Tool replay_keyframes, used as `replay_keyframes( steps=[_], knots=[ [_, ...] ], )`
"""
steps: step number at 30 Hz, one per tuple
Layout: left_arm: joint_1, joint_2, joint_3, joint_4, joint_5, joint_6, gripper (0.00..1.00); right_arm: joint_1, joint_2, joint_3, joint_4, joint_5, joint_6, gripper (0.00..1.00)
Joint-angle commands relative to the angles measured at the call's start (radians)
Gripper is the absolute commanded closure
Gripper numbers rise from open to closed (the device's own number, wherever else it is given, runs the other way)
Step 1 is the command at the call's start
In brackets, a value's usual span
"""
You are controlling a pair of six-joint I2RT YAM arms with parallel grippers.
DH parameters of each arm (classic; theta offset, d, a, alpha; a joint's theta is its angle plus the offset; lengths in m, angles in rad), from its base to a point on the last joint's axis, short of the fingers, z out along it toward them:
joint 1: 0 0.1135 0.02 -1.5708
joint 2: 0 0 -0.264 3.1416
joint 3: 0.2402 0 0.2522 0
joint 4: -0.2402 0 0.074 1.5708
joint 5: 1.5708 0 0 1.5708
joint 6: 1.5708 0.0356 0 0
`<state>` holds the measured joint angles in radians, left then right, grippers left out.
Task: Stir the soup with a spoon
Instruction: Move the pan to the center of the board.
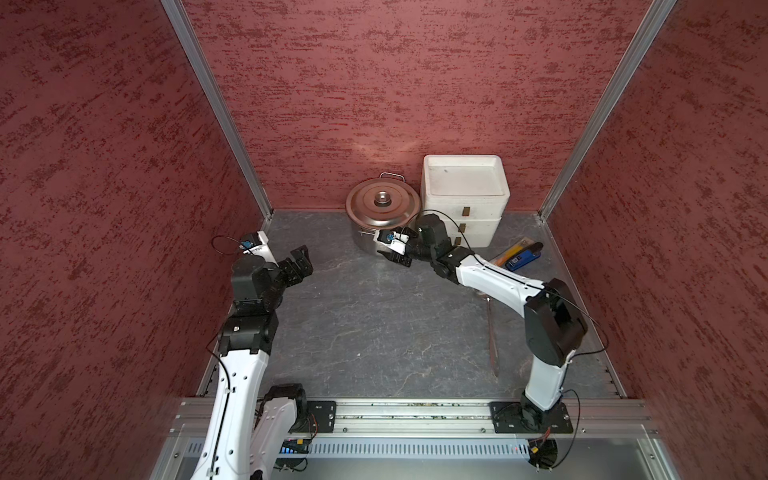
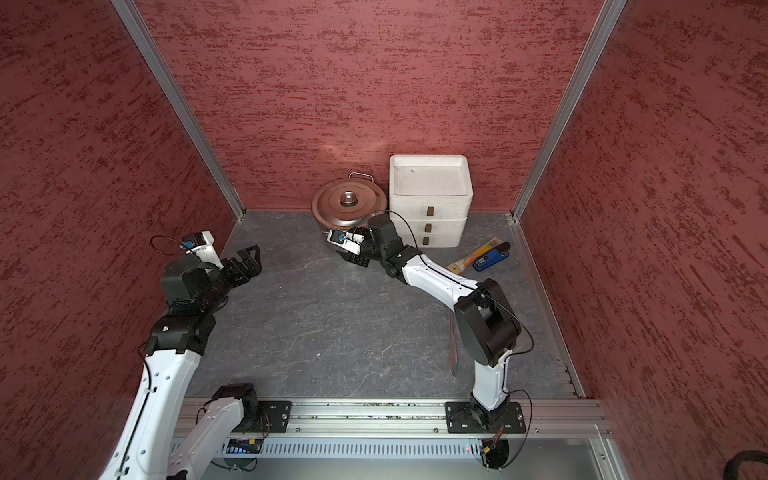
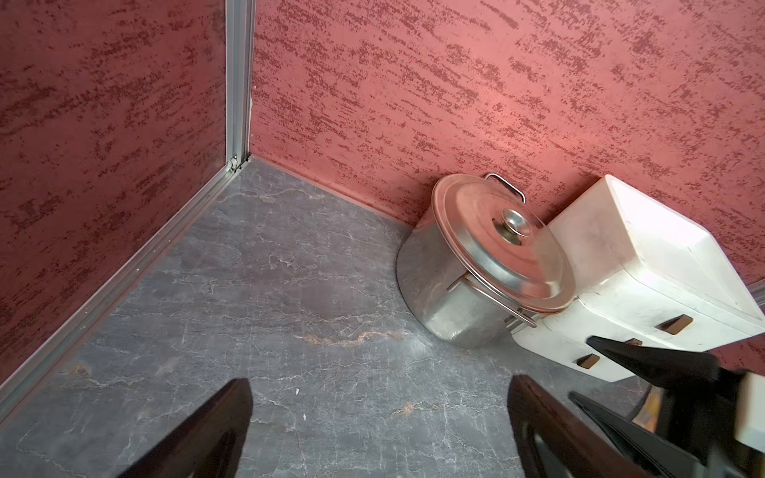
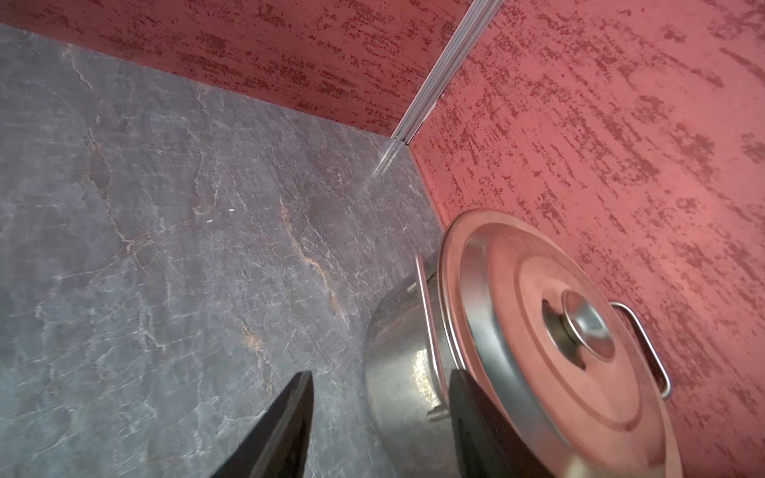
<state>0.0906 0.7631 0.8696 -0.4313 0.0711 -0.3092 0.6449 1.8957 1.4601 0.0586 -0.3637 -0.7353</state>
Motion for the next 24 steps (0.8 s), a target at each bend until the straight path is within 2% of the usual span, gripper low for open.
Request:
replay_keyframes(
  steps=[1, 9, 17, 24],
  knots=[
    [0.001, -0.020, -0.013, -0.058, -0.015, 0.024, 0.00, 0.010, 0.045, 0.076, 0.026, 0.033, -0.041, 0.46],
    [0.003, -0.041, 0.004, -0.081, -0.054, 0.069, 0.00, 0.011, 0.134, 0.168, -0.031, 0.088, -0.131, 0.53],
    [0.003, -0.030, 0.007, -0.054, -0.076, 0.076, 0.00, 0.016, 0.177, 0.219, -0.093, 0.147, -0.279, 0.62],
    [0.003, -0.015, 0.017, -0.045, -0.087, 0.090, 0.00, 0.018, 0.213, 0.254, -0.103, 0.162, -0.274, 0.65]
  ],
)
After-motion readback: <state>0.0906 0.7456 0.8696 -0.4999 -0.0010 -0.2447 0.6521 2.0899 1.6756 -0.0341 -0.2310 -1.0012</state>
